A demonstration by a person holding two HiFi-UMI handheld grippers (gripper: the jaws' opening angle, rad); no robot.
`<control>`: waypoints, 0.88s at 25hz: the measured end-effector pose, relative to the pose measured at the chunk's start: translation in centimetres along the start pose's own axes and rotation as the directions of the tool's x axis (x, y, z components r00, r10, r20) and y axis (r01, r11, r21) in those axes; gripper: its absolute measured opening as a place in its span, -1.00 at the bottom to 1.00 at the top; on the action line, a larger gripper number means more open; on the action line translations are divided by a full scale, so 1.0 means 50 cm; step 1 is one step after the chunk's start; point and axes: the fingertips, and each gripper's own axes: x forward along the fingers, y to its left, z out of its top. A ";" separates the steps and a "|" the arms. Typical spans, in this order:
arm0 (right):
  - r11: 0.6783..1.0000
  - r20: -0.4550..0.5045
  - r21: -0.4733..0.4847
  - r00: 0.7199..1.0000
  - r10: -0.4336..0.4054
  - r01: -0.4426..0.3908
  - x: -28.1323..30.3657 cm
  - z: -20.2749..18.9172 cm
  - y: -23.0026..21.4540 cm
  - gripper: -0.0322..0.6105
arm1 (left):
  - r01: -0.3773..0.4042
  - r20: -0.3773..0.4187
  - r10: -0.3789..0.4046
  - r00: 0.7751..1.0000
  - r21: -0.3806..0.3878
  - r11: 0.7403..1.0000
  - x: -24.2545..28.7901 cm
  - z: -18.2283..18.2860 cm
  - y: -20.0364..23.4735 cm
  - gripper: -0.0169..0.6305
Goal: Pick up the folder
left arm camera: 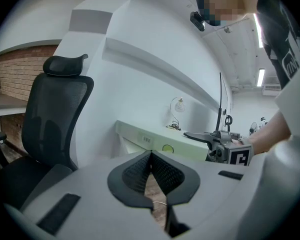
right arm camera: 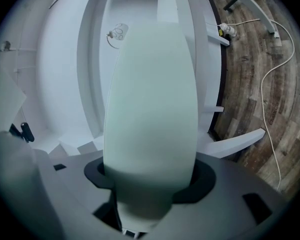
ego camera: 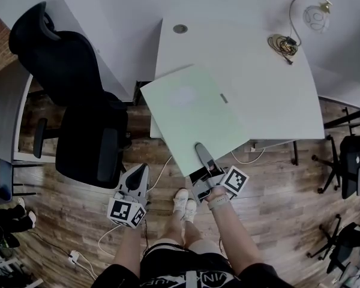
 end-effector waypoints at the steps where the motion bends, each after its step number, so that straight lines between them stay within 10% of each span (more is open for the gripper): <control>1: 1.000 0.004 0.001 1.000 -0.001 0.001 -0.001 0.002 0.003 0.01 | 0.001 0.001 -0.001 1.000 -0.001 1.000 -0.001 0.002 0.000 -0.91; 22: 0.923 0.045 -0.384 0.997 0.058 -0.036 -0.089 0.119 0.171 0.00 | 0.080 0.075 -0.083 0.994 0.040 0.996 -0.002 0.096 -0.041 -0.91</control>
